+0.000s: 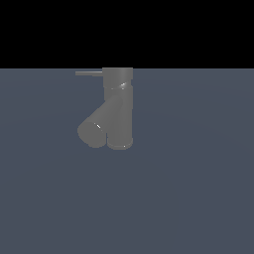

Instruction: Turn on the faucet by rotating a designated handle.

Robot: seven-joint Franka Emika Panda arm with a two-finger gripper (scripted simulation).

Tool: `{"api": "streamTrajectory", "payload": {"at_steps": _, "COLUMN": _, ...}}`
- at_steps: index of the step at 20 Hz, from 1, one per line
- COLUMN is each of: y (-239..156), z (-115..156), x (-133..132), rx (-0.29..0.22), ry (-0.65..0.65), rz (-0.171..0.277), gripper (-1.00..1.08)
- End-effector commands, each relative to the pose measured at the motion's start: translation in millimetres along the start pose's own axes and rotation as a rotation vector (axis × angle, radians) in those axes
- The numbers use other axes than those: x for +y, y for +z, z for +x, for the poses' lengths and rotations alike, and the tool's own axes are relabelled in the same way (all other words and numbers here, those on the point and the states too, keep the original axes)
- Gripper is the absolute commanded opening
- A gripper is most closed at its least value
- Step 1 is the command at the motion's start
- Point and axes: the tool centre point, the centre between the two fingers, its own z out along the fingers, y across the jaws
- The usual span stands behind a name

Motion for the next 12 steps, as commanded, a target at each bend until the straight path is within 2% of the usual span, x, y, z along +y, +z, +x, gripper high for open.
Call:
{"api": "streamTrajectory", "payload": {"at_steps": 1, "y": 0.0, "z": 2.2, "x": -0.6, "rx": -0.001, "ry": 0.008, "rz": 0.003, "gripper": -1.0}}
{"api": "streamTrajectory", "payload": {"at_steps": 12, "y": 0.5, "z": 32.7, "x": -7.7, "rx": -0.008, "ry": 0.129, "rz": 0.053, "gripper": -1.0}}
